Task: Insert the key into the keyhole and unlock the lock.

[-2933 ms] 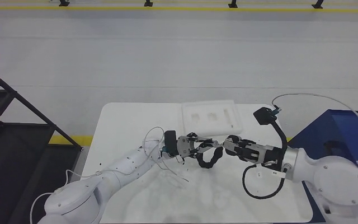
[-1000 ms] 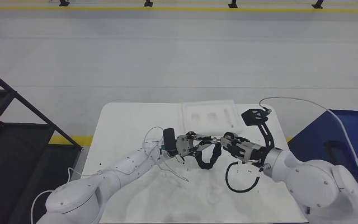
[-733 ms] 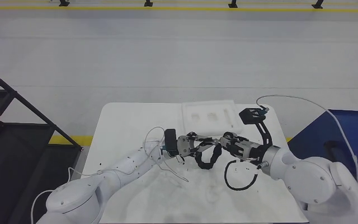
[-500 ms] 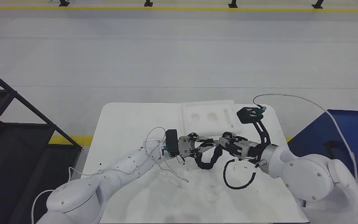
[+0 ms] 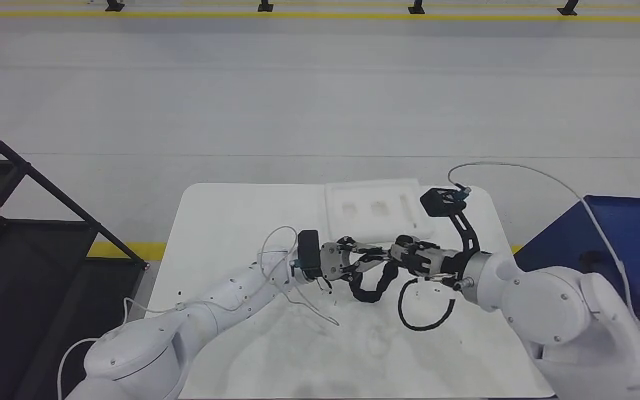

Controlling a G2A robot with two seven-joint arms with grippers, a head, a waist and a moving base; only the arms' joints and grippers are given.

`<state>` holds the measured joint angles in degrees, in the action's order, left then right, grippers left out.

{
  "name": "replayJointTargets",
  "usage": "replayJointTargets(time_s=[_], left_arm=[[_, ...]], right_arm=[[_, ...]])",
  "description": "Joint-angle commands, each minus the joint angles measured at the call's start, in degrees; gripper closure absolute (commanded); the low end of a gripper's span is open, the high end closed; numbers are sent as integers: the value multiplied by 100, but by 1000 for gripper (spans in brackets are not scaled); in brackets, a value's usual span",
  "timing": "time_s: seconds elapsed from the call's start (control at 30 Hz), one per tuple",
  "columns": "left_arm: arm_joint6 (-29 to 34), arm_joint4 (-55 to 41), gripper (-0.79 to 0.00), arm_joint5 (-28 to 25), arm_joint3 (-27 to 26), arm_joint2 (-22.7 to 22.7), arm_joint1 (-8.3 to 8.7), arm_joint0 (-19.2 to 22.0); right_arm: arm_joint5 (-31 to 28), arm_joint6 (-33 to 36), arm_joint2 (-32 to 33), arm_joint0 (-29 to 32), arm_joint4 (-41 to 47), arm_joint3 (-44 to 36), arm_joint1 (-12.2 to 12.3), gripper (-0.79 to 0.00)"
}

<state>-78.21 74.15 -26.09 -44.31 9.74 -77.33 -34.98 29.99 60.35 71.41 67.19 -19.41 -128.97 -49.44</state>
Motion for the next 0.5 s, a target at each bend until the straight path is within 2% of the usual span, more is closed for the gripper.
replayJointTargets(time_s=[0.0,0.2,0.27,0.47], left_arm=[[43,-57,0,-43,-6,0,4,-12],[234,-411,0,-233,-11,0,43,-40],[314,-554,0,-314,-29,4,71,-42],[619,-861,0,-619,-195,70,220,15]], right_arm=[[-54,-14,42,-14,166,43,-9,-785],[-480,-20,311,-52,690,217,-15,-785],[-816,66,390,-69,745,264,-1,-785],[-2326,617,521,-111,649,396,70,-785]])
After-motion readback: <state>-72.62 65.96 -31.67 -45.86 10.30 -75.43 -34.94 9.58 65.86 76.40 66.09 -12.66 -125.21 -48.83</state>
